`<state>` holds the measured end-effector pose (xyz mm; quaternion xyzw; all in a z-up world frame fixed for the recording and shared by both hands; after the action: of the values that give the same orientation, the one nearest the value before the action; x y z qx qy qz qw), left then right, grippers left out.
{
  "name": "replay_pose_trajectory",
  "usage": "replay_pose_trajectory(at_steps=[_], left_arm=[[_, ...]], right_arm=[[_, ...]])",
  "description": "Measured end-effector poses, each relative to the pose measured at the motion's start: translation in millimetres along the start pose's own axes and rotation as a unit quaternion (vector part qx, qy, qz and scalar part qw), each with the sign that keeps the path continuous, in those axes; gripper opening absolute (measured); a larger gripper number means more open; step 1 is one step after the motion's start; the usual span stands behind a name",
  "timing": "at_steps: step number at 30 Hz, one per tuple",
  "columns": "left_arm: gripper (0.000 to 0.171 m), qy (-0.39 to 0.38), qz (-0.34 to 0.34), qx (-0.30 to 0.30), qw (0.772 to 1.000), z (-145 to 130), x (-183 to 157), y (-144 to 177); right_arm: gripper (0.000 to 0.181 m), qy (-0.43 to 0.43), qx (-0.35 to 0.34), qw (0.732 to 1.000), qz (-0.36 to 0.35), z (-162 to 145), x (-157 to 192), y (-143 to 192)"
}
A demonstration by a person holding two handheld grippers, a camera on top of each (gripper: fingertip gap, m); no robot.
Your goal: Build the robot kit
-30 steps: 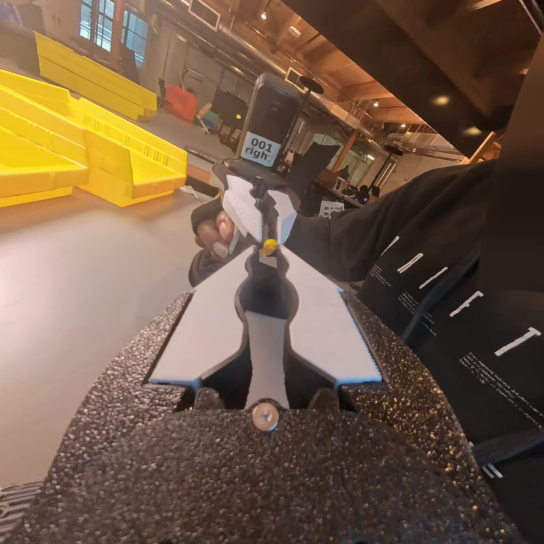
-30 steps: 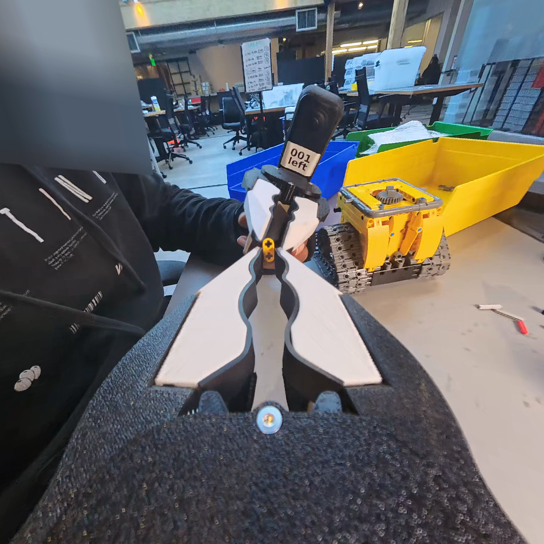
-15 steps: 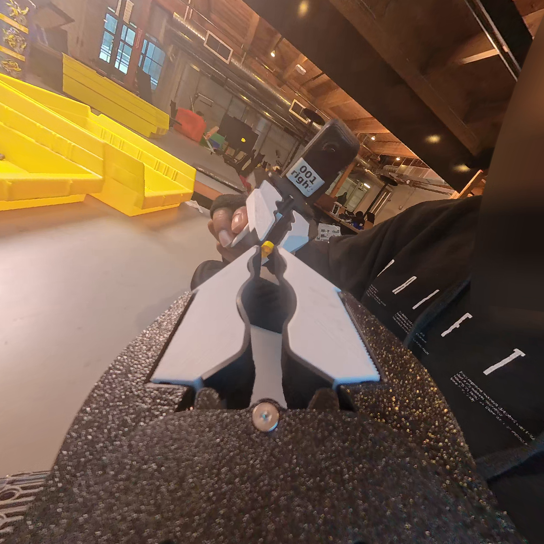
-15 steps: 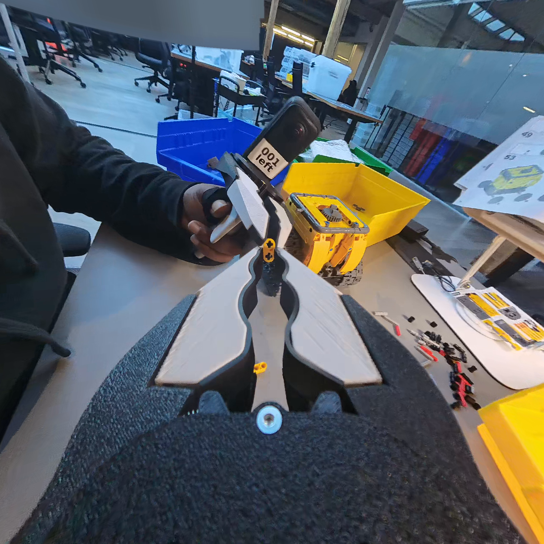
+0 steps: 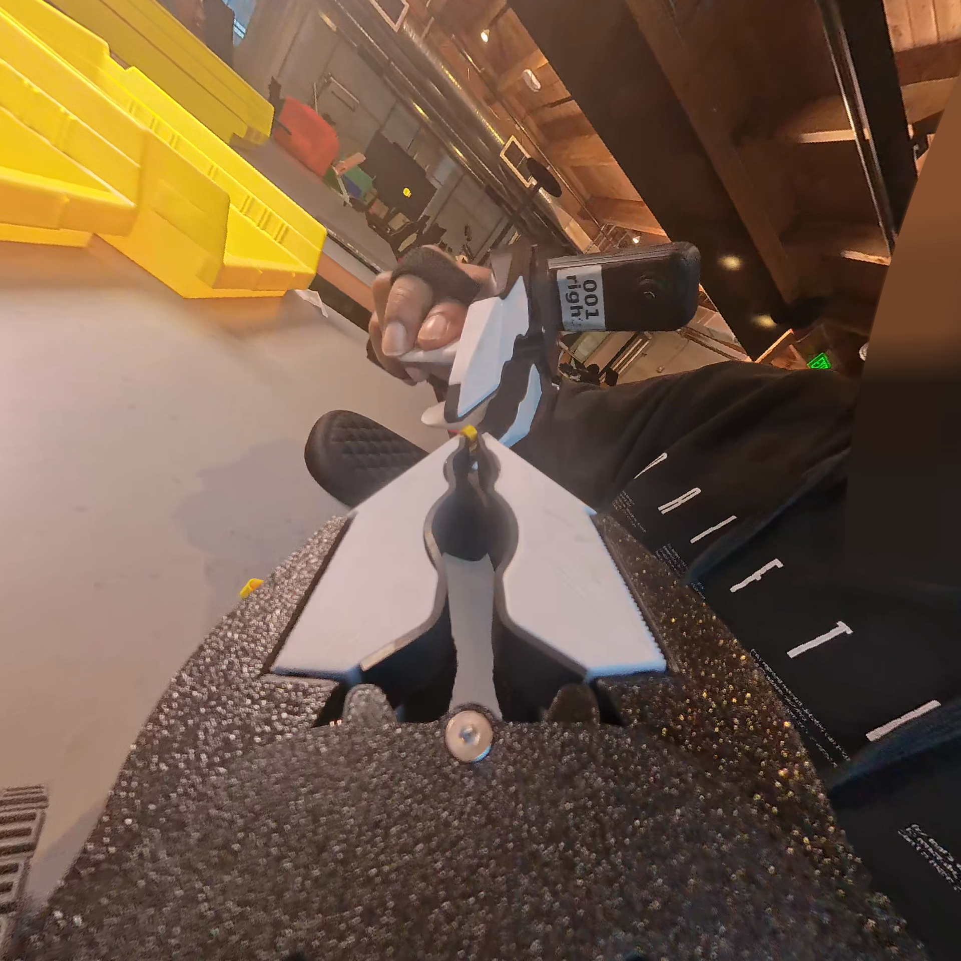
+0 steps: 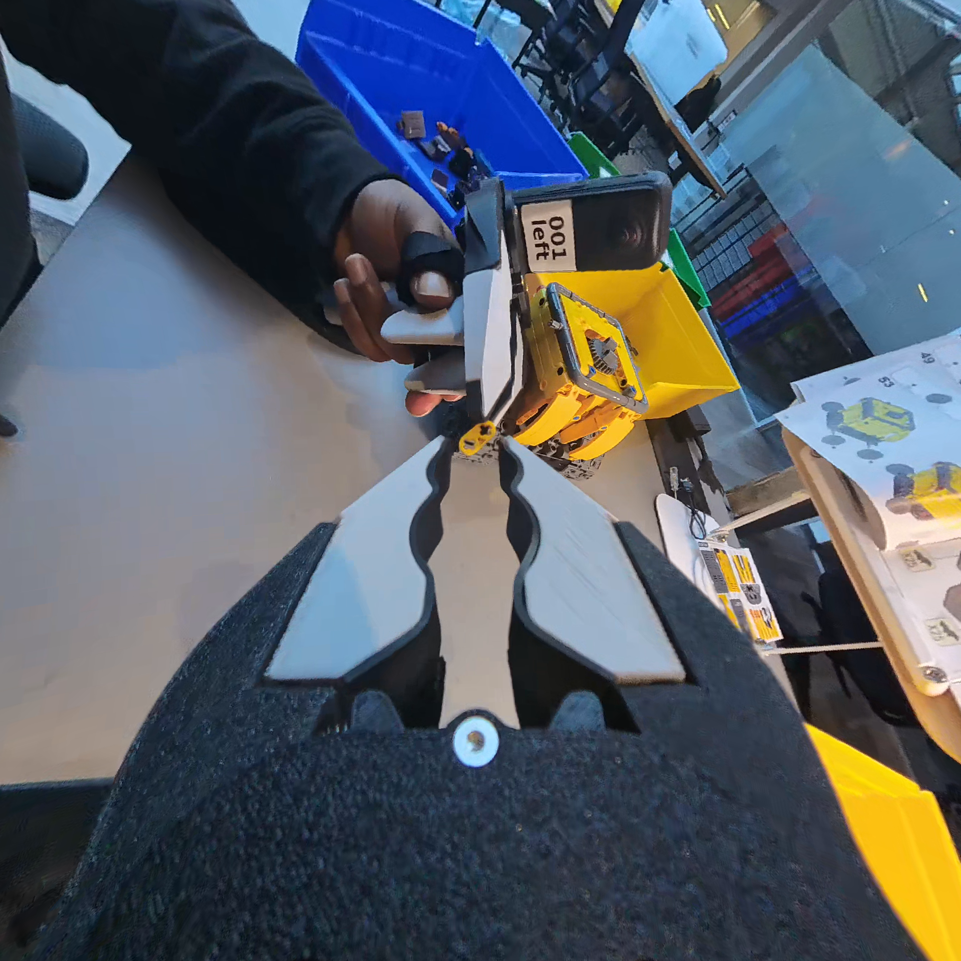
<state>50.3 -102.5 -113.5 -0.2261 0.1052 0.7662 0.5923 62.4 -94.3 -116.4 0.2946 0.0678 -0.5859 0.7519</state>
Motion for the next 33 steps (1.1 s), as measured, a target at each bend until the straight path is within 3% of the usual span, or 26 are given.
replay_pose_trajectory(at_steps=[5, 10, 33], left_arm=[[0.001, 0.019, -0.003, 0.016, 1.000, -7.1, 2.2, -1.5], [0.001, 0.028, -0.006, 0.030, 0.999, -12.4, 2.4, -3.5], [0.001, 0.068, -0.001, 0.061, 0.996, -28.5, 10.2, -6.2]], right_arm=[[0.027, 0.072, 0.032, 0.997, 0.023, -0.4, 5.8, 1.4], [0.021, 0.121, 0.073, 0.989, 0.045, -7.1, 10.5, -0.8], [0.015, 0.167, 0.117, 0.976, 0.078, -19.2, 20.3, -4.0]])
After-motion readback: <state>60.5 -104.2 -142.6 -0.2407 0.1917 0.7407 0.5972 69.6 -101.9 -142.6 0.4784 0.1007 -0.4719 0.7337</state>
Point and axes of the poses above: each gripper's, where its closed fingertips meet, y back along the fingers, z out of its top, x = y × z across the jaws, the point moved 1 cm from there along y, back along the fingers, and after that the axes turned 11 degrees about -y, right-handed, at the moved point
